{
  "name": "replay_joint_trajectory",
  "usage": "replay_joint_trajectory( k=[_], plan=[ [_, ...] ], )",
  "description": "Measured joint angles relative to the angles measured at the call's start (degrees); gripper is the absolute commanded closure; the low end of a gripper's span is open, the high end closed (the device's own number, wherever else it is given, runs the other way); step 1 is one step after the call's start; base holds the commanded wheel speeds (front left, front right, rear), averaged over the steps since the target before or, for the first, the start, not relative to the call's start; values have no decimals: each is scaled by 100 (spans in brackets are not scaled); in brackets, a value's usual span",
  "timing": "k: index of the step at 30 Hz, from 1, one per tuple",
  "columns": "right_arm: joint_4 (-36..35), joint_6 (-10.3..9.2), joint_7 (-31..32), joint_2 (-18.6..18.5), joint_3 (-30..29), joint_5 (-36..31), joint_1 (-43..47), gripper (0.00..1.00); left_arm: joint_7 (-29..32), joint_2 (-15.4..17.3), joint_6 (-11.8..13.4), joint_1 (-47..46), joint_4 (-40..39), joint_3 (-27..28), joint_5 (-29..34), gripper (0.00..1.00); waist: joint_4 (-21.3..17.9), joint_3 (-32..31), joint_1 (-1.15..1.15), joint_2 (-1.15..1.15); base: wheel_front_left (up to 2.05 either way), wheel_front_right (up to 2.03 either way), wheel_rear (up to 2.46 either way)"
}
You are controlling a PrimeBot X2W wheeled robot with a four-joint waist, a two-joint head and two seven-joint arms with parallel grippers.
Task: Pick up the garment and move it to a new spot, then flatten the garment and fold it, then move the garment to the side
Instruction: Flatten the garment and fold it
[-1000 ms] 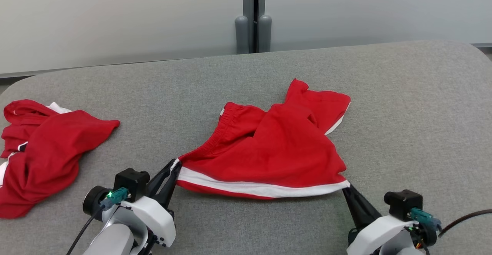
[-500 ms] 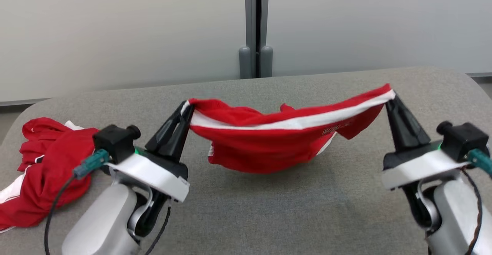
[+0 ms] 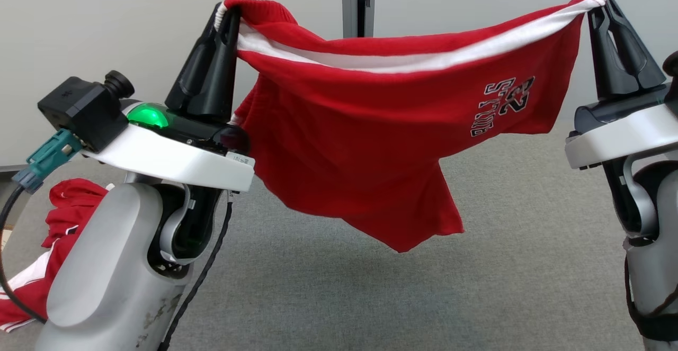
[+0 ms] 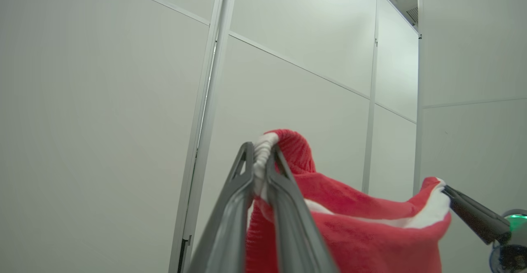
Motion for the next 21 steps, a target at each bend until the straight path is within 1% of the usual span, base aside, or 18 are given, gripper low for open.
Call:
replay_joint_trajectory(
  k=[2, 4, 6, 9, 11, 13, 16, 17, 19, 20, 21],
  plan=[
    [-283, 5, 255, 32, -42, -110, -7, 100, 88, 51, 168, 3, -179, 4, 89, 100, 26, -10, 0, 0, 0, 0, 0],
    [-538, 4, 481, 93, -114, -204, 9, 100, 186, 35, 372, 24, -337, 69, 83, 100, 37, 6, 0, 0, 0, 0, 0],
    [-713, 4, 687, 178, -186, -246, 42, 100, 304, 62, 504, 73, -465, 57, 93, 100, 46, 37, 0, 0, 0, 0, 0],
    [-773, 4, 913, 232, -244, -281, 81, 100, 438, 193, 661, 94, -494, 69, 189, 100, 49, 125, 0, 0, 0, 0, 0],
    [-717, 4, 1011, 234, -260, -303, 24, 100, 534, 258, 700, 53, -411, 62, 250, 100, 43, 209, 0, 0, 0, 0, 0],
    [-560, 4, 1077, 245, -226, -211, -158, 100, 636, 313, 695, -107, -235, 49, 263, 100, 27, 316, 0, 0, 0, 0, 0],
    [-181, 4, 1131, 158, -67, -103, -574, 100, 790, 327, 616, -475, 122, 67, 227, 100, -11, 530, 0, 0, 0, 0, 0],
    [-44, 4, 1139, 118, -21, -65, -808, 100, 853, 347, 589, -671, 253, 77, 235, 100, -25, 635, 0, 0, 0, 0, 0],
    [325, 5, 1057, -80, 127, -156, -1427, 100, 979, 413, 446, -1218, 583, 88, 260, 100, -51, 898, 0, 0, 0, 0, 0],
    [564, 5, 969, -102, 138, -181, -1751, 100, 979, 407, 401, -1501, 779, 111, 265, 100, -66, 1046, 0, 0, 0, 0, 0],
    [854, 5, 840, -115, 168, -264, -2057, 100, 956, 446, 325, -1795, 1031, 36, 425, 100, -80, 1200, 0, 0, 0, 0, 0]
  ],
)
